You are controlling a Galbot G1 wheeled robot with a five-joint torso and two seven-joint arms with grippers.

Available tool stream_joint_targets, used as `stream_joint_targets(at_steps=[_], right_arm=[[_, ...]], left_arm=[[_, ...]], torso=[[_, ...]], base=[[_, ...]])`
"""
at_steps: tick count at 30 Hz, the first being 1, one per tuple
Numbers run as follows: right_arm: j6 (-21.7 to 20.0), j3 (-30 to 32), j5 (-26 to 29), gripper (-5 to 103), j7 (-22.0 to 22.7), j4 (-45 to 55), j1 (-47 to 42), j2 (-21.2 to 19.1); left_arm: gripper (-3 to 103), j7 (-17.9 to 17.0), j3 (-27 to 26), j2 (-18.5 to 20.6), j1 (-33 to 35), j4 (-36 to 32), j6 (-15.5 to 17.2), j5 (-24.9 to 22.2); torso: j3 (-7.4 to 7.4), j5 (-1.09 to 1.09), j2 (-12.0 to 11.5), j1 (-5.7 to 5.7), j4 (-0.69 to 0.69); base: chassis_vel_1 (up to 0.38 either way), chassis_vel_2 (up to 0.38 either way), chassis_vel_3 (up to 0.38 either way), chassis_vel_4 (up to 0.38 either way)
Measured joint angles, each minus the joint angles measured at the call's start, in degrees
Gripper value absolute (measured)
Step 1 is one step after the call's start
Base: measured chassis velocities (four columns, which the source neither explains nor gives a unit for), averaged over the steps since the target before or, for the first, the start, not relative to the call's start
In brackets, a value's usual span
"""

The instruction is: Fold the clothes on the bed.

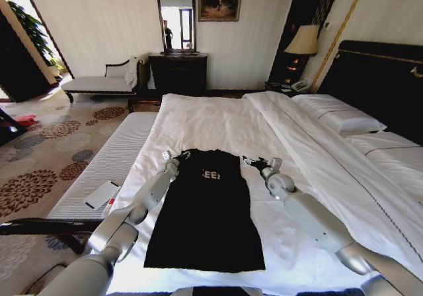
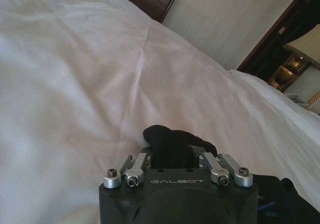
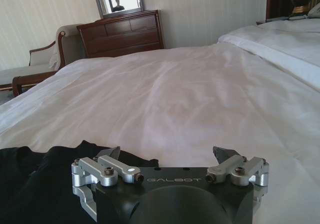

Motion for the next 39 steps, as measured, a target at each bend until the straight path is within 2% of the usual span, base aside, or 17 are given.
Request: stream_joint_targets(at_steps=[2,3,6,7,9,20,35,39], right_arm=[[-0.6,-1.4,1.0,100,-1.0,-1.9,1.5,0.4],[-0.6,-1.4,1.0,100,-1.0,-1.9,1.5,0.4],[-3.0,-3.4,5.5,100,-2.5,-5.1,4.0,1.2],[-3.0,-3.4,5.5,100,-2.5,-5.1,4.0,1.2],[-4.3,-4.4,8.1,100,-3.8,-7.2,5.6,1.7],[-5.6,-8.2,13.5,100,-11.1,-19.7,13.1,4.9],[-5.4,-12.4,11.0,100,-17.1,-31.1,18.7,9.5],[-5.4,-13.0,10.7,100,-17.5,-32.3,19.8,10.6]], left_arm=[[30,0.0,0.0,0.1,0.5,-0.4,-0.3,0.4],[30,0.0,0.0,0.1,0.5,-0.4,-0.3,0.4],[14,-0.2,0.0,0.5,1.1,-1.3,-0.4,0.5],[14,-0.2,0.0,0.5,1.1,-1.3,-0.4,0.5],[4,-0.3,0.0,0.7,1.2,-1.5,-0.4,0.5],[2,-0.5,0.3,1.1,2.2,-3.0,-0.5,0.7],[2,-1.1,1.6,2.8,2.4,-4.8,-0.3,-0.1],[2,-1.0,1.8,3.0,2.4,-4.9,-0.3,-0.4]], torso=[[0.00,0.00,0.0,0.00,0.00],[0.00,0.00,0.0,0.00,0.00],[0.00,0.00,0.0,0.00,0.00],[0.00,0.00,0.0,0.00,0.00],[0.00,0.00,0.0,0.00,-0.01],[0.00,-0.01,0.0,0.00,0.00],[0.00,-0.01,0.0,0.00,-0.01],[0.00,-0.01,0.0,0.00,-0.01]], base=[[0.000,0.000,0.000,0.000],[0.000,0.000,0.000,0.000],[0.000,0.000,0.000,0.000],[0.000,0.000,0.000,0.000],[0.000,0.000,0.000,0.000],[0.000,0.000,0.000,0.000],[0.000,0.000,0.000,0.000],[0.000,0.000,0.000,0.000]])
